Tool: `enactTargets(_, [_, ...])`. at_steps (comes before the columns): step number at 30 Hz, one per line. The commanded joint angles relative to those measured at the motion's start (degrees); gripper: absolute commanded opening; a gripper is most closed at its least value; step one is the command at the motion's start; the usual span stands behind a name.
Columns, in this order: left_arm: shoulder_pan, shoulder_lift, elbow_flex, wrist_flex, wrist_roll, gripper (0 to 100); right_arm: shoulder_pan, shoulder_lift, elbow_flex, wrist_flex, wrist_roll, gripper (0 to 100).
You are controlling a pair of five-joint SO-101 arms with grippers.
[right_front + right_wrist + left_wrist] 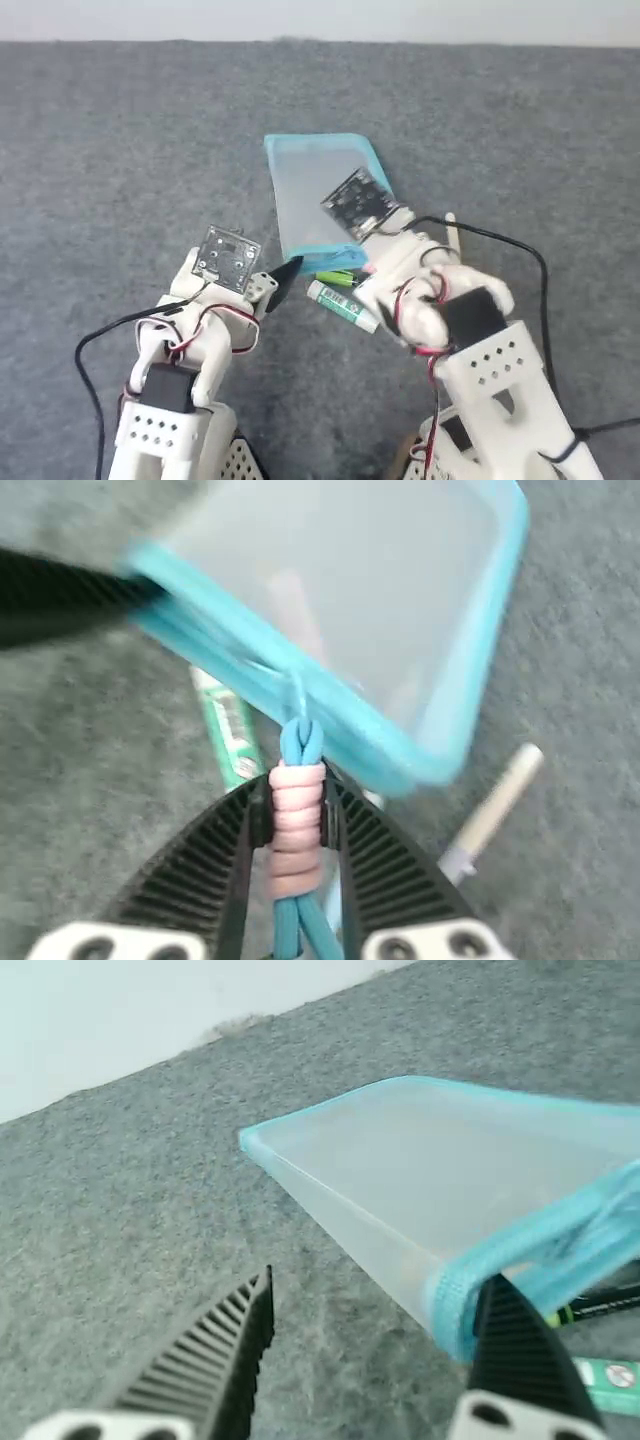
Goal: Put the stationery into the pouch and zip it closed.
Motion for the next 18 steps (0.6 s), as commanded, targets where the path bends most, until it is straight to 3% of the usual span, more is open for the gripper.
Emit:
enactTargets(1, [1.85,0.62,-0.57,-1.49,2.46,32,-2.95,-2.51,-0.79,-1.80,-2.46,0.6])
enactTargets(9, [1.93,0.62,1.45,-3.87,2.46,32,-3.38,-2.51,-5.71,1.10,-4.57,0.6])
enactTargets(18, [1.67,0.62,2.15,-4.75,2.46,32,-3.74,-2.59,-8.88,6.37,-0.97,0.6])
